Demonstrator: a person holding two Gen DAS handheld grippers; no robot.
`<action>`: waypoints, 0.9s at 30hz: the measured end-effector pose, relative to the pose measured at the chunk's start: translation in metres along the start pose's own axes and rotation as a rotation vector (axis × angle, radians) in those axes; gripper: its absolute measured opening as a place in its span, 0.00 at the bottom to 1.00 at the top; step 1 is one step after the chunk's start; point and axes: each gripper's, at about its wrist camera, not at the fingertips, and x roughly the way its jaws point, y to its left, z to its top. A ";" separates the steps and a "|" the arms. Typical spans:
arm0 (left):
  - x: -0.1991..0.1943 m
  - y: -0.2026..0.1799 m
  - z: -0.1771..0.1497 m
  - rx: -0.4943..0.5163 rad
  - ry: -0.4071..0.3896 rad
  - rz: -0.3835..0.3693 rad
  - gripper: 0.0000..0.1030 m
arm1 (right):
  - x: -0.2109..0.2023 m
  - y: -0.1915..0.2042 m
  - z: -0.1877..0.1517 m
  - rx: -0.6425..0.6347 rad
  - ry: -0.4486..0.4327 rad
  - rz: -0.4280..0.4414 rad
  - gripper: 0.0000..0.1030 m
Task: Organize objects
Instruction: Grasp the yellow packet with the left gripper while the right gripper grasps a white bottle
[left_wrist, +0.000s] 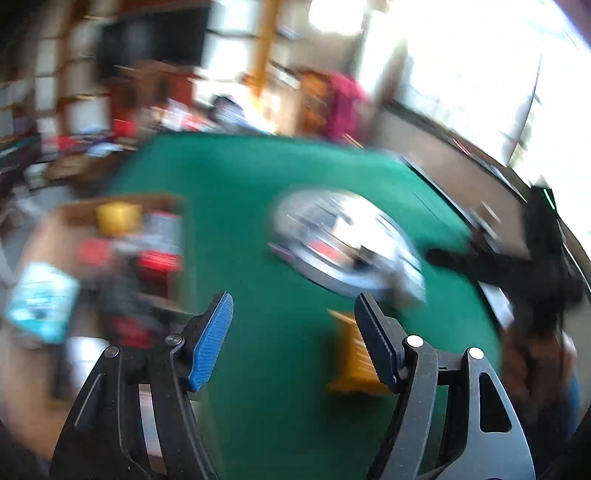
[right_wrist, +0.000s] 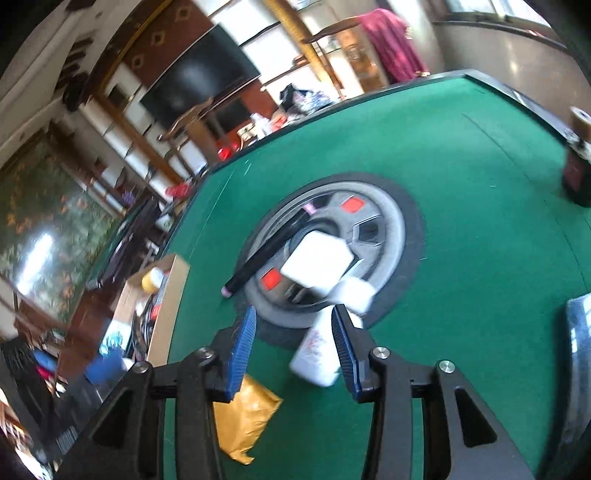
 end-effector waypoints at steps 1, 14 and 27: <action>0.010 -0.011 0.000 0.027 0.062 -0.033 0.67 | -0.002 -0.004 0.001 0.018 -0.006 0.003 0.41; 0.062 -0.058 -0.017 0.196 0.171 0.145 0.68 | -0.002 -0.007 -0.001 0.045 0.022 0.008 0.42; 0.084 -0.058 -0.026 0.199 0.149 0.153 0.44 | 0.029 -0.003 -0.010 -0.022 0.066 -0.160 0.44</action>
